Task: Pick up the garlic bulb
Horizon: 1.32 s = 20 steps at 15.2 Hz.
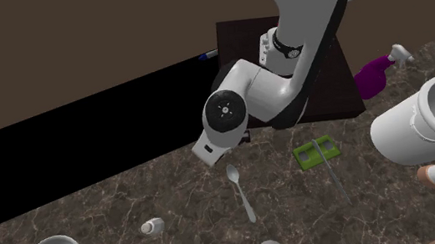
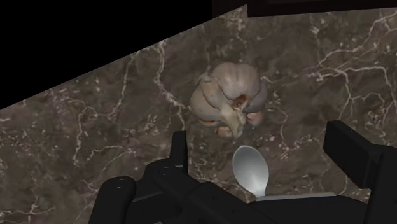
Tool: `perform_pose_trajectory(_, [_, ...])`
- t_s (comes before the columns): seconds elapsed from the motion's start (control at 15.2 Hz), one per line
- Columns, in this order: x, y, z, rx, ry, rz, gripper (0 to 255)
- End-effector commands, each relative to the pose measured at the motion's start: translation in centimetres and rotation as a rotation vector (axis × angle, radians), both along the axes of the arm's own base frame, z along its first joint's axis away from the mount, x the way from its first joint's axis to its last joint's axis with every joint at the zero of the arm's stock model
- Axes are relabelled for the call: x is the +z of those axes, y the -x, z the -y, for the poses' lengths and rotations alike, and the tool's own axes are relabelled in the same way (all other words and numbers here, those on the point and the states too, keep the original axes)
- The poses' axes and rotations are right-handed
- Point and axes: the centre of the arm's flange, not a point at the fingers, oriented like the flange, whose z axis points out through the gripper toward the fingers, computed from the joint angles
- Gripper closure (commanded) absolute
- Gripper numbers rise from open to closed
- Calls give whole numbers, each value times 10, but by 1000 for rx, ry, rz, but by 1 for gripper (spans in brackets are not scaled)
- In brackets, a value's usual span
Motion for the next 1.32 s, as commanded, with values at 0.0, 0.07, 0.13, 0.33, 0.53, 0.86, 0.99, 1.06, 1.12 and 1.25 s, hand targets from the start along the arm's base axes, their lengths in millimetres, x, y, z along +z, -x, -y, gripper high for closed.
perform_pose_trajectory(0.0, [-11,2,3,-2,1,-1,0])
perform_pose_trajectory(0.07, [-16,2,3,-2,1,-1,0])
perform_pose_trajectory(0.13, [-21,2,3,-2,1,-1,0])
perform_pose_trajectory(0.33, [-37,2,3,-2,1,-1,0])
perform_pose_trajectory(0.53, [-41,2,4,-2,1,-1,255])
perform_pose_trajectory(0.86, [-41,1,3,-2,1,-1,255])
perform_pose_trajectory(0.99, [-41,1,3,-2,1,-1,255])
perform_pose_trajectory(1.06, [-41,1,4,-2,1,-1,255])
perform_pose_trajectory(1.12, [-40,2,3,-2,1,-1,255])
perform_pose_trajectory(1.25, [-30,2,3,-2,1,-1,255])
